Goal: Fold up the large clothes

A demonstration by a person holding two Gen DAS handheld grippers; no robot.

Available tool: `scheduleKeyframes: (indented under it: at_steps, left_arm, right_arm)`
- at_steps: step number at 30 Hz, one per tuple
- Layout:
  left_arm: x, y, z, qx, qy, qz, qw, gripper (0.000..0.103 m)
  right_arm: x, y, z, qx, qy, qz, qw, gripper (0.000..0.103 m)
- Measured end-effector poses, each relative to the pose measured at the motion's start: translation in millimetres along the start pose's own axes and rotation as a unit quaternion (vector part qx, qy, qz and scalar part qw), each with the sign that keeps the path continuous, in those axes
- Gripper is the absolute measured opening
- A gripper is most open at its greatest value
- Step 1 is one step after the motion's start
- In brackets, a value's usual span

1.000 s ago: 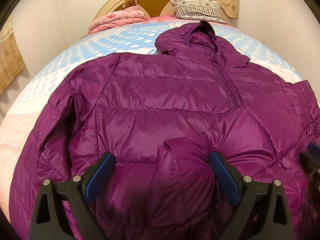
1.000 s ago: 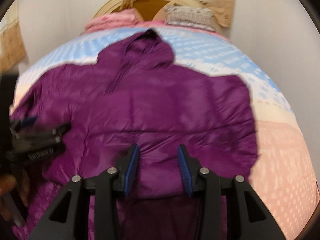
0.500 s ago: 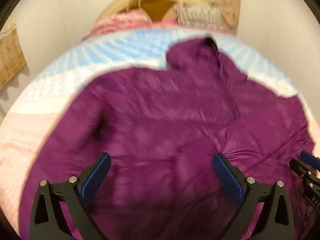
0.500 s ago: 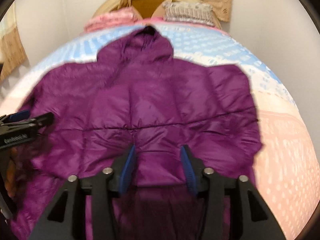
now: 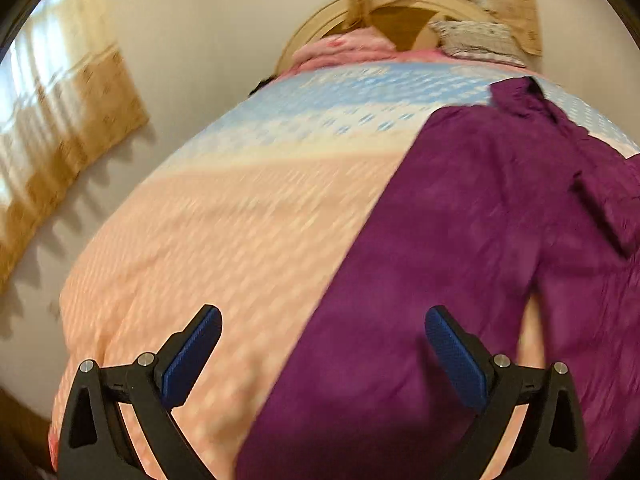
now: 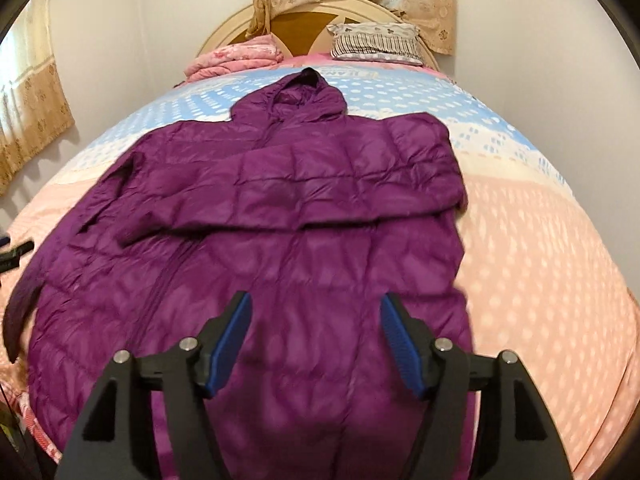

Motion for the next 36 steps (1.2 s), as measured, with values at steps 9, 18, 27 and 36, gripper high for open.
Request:
scheduleKeyframes:
  at_steps: [9, 18, 27, 36]
  left_arm:
    - [-10, -55, -16, -0.035, -0.036, -0.03, 0.9983, 0.102]
    - [-5, -51, 7, -0.044, -0.112, -0.029, 0.9923, 0.01]
    - [-65, 9, 1, -0.024, -0.071, 0.062, 0.9953, 0.006]
    - [-123, 105, 92, 0.043, -0.105, 0.162, 0.9803, 0.006]
  right_arm:
    - [-18, -16, -39, -0.036, 0.016, 0.009, 0.999, 0.075]
    - [-23, -19, -37, -0.019, 0.019, 0.02, 0.999, 0.075]
    - [-26, -14, -20, 0.01, 0.016, 0.034, 0.999, 0.075]
    - [-27, -7, 12, 0.038, -0.015, 0.039, 0.998, 0.075]
Point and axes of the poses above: each gripper's, at about its wrist camera, not at the fingertips, and x roughly the way its jaws point, z to its right, y to its top, the point moved 7 cm from there along x, roughly the way its jaws point, and after that the axes turned 1 degree about -x, right-handed, at the moved point
